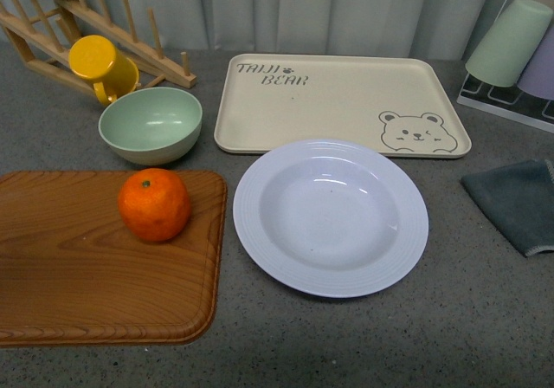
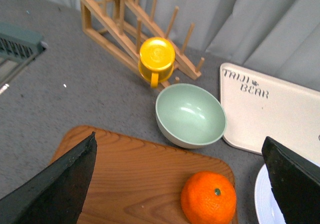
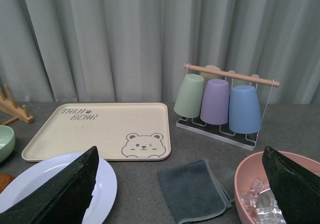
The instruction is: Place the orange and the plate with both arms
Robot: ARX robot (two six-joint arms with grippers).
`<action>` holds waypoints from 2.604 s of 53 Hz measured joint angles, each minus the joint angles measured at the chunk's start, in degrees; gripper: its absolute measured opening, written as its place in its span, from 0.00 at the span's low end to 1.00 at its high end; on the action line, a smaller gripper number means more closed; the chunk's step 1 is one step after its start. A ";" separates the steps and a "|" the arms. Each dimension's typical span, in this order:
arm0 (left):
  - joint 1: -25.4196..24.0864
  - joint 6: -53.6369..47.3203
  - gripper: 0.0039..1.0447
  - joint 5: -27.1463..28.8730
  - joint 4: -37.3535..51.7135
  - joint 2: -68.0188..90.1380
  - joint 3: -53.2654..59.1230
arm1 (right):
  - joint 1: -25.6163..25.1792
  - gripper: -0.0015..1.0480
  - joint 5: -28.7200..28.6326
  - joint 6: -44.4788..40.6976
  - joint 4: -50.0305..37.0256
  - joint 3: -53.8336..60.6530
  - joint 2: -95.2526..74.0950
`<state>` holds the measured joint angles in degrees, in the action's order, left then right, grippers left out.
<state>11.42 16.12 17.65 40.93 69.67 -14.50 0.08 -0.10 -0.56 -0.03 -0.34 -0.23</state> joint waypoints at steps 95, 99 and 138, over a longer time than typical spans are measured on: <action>6.80 2.97 0.58 -12.48 3.26 41.86 -17.42 | 0.00 0.91 0.00 0.00 0.00 0.00 0.00; 8.68 3.87 0.58 -11.61 2.40 39.15 -17.75 | 0.00 0.91 -0.02 0.00 0.00 0.00 0.00; 24.79 9.14 0.58 -11.96 -2.86 53.44 -35.78 | 0.00 0.91 0.00 0.00 0.00 0.00 0.00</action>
<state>36.21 25.26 5.69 38.06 123.11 -50.28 0.08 -0.10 -0.56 -0.03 -0.34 -0.23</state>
